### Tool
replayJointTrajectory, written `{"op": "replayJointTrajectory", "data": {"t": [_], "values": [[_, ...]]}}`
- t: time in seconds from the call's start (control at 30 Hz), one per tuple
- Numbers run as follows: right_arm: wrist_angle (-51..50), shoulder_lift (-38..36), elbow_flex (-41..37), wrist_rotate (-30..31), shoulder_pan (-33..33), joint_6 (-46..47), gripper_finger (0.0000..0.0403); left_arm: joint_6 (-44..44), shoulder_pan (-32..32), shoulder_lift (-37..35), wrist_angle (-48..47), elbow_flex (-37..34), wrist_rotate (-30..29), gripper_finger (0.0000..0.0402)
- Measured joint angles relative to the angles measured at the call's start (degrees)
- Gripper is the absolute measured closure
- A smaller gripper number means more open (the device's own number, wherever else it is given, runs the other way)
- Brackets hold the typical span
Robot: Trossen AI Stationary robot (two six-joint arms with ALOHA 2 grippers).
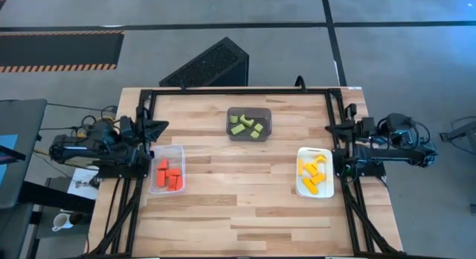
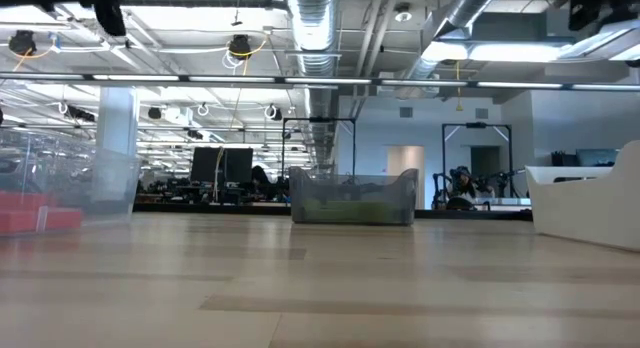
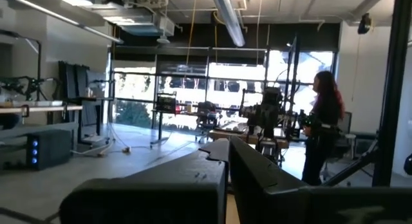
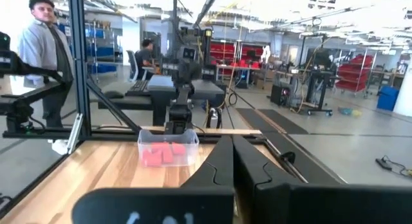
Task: Sort & place blocks by color
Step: Return to Home Position
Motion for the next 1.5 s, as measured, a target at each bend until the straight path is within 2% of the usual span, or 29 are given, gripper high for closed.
{"op": "replayJointTrajectory", "data": {"t": [0.17,0.27,0.47,0.7,0.83,1.03,1.2,1.5], "values": [[3.3,-0.1,-4.9,-0.4,0.1,0.4,0.0393,-1.1,0.0,-4.5,0.6,-5.6,-0.4,0.0401],[9.8,-0.1,-8.3,-0.7,0.1,1.1,0.0393,-1.2,0.0,-6.6,1.2,-8.6,-0.4,0.0401],[22.8,-0.2,-17.2,-1.2,0.0,0.9,0.0394,-1.3,0.0,-6.4,4.4,-12.6,0.8,0.0401],[26.8,-0.1,-25.7,-1.2,-0.1,3.6,0.0393,-3.5,0.0,-6.5,7.9,-17.3,4.1,0.0401],[27.8,-0.1,-29.4,-1.2,-0.1,6.4,0.0394,-4.4,0.0,-6.3,7.0,-17.3,4.3,0.0401],[26.7,-0.1,-29.9,-1.2,0.0,8.4,0.0394,-3.4,0.0,-6.4,7.2,-17.4,6.4,0.0401],[25.6,0.1,-30.0,0.3,-0.1,8.5,0.0386,-0.6,0.0,-6.4,9.2,-17.4,11.6,0.0401],[25.4,0.9,-30.0,0.4,-0.1,8.6,0.0372,1.9,0.0,-6.4,8.4,-17.5,13.1,0.0401]]}}
